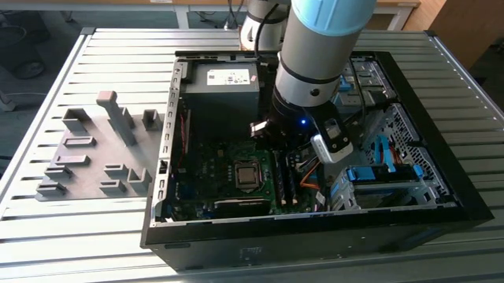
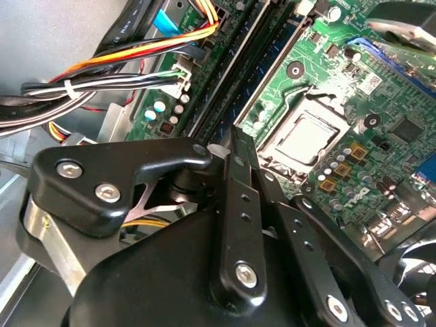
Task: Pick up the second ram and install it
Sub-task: 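Press down the second ram until it locks into place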
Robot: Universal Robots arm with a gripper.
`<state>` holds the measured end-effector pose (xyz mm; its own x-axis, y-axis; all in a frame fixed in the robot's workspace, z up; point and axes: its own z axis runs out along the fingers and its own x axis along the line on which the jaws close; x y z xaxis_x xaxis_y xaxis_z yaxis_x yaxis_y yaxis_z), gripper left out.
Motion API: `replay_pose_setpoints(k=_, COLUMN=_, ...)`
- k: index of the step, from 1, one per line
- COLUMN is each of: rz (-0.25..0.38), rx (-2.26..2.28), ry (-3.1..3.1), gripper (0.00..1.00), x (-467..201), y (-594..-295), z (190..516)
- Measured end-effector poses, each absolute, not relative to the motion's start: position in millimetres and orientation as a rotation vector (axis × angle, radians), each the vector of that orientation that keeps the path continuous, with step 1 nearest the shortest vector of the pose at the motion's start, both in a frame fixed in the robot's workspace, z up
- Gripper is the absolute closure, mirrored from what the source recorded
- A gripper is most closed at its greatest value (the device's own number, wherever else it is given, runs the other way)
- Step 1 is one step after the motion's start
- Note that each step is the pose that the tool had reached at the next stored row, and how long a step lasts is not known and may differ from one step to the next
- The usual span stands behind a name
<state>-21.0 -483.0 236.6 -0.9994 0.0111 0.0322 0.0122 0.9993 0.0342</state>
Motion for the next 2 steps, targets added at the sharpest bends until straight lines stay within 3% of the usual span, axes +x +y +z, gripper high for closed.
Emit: replay_pose_setpoints(k=2, rz=-0.053, rx=-0.018, ry=-3.109, gripper=0.89, x=-21.0, y=-483.0, z=236.7)
